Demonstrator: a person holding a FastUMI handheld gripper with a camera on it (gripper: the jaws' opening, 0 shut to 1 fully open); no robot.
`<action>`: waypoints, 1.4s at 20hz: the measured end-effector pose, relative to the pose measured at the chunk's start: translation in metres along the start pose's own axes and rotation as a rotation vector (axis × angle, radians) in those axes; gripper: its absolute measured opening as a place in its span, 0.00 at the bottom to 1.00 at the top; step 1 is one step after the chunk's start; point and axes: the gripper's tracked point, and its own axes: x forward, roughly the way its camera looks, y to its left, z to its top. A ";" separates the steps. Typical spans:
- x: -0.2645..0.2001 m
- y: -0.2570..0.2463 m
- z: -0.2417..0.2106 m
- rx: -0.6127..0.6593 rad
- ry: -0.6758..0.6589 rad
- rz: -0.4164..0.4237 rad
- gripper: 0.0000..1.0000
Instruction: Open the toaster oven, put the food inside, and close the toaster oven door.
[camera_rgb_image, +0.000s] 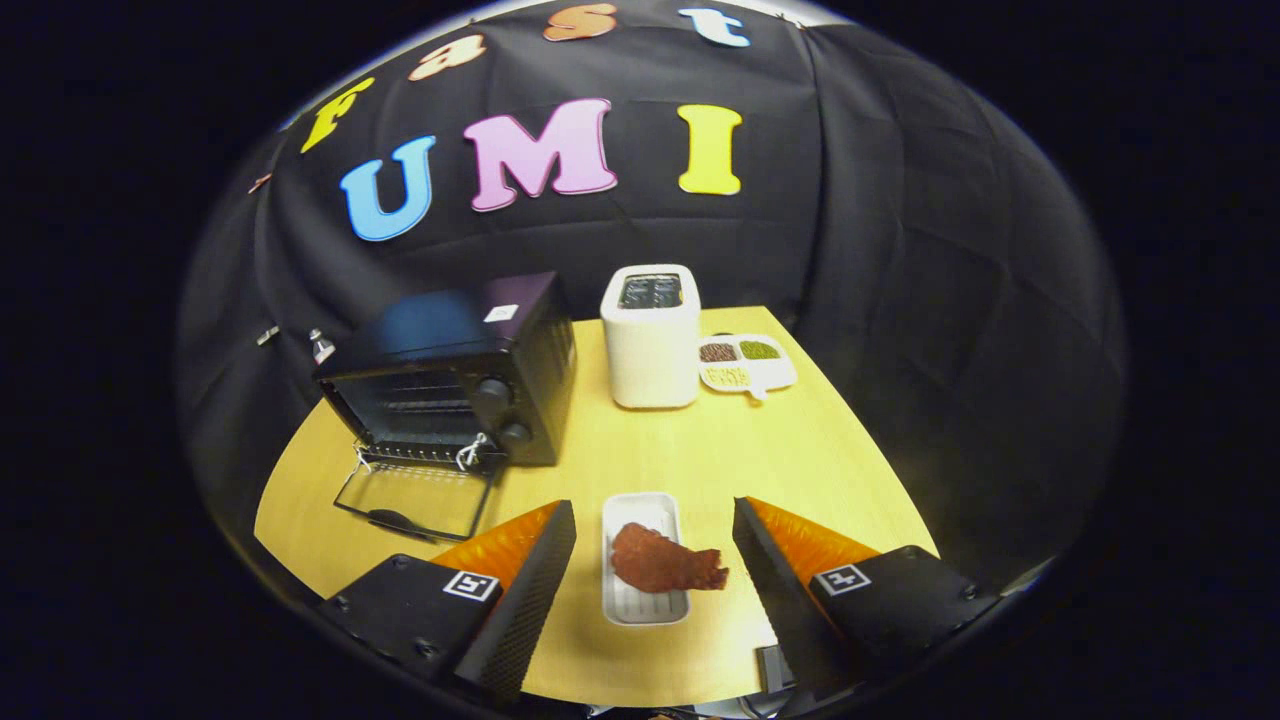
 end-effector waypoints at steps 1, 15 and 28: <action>0.006 -0.008 -0.012 0.015 0.040 0.011 0.99; 0.066 -0.023 -0.093 0.278 0.395 0.234 0.46; 0.016 -0.014 -0.045 0.355 0.312 0.224 0.15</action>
